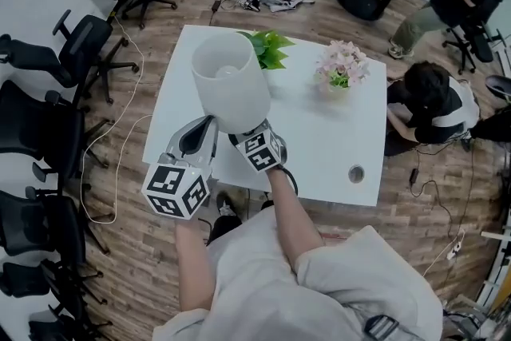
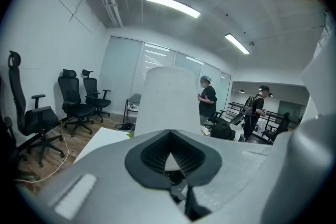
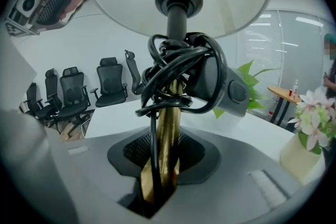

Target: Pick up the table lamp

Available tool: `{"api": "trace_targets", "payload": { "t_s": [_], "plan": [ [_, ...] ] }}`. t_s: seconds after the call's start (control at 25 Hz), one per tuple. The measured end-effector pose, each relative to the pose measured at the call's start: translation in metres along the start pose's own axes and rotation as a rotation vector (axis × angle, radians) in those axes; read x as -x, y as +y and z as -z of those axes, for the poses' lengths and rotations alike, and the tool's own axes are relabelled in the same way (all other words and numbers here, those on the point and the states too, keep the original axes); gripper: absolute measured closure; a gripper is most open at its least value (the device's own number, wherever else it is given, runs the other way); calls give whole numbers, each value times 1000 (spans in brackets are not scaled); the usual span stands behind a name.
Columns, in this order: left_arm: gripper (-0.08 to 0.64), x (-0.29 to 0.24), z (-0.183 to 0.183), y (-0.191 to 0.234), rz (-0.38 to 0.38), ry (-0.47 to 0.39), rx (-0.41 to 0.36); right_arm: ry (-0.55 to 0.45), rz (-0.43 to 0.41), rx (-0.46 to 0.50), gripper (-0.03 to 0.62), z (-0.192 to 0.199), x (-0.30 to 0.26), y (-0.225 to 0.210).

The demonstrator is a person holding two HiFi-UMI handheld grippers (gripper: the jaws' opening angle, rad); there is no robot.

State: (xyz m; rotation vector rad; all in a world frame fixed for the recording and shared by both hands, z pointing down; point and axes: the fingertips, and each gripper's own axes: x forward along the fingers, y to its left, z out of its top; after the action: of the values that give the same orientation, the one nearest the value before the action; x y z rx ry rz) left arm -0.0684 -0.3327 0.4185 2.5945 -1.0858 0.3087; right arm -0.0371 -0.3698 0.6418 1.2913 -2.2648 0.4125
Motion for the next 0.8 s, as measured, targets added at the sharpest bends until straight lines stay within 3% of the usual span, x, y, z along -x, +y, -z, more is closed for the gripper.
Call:
{"api": "trace_targets", "payload": {
  "t_s": [0.4, 0.8],
  "plan": [
    [560, -5, 5, 11, 78, 16, 5, 26, 109, -80, 451, -1, 36, -23],
    [560, -22, 29, 23, 192, 95, -8, 23, 264, -181, 451, -5, 67, -36]
  ]
}}
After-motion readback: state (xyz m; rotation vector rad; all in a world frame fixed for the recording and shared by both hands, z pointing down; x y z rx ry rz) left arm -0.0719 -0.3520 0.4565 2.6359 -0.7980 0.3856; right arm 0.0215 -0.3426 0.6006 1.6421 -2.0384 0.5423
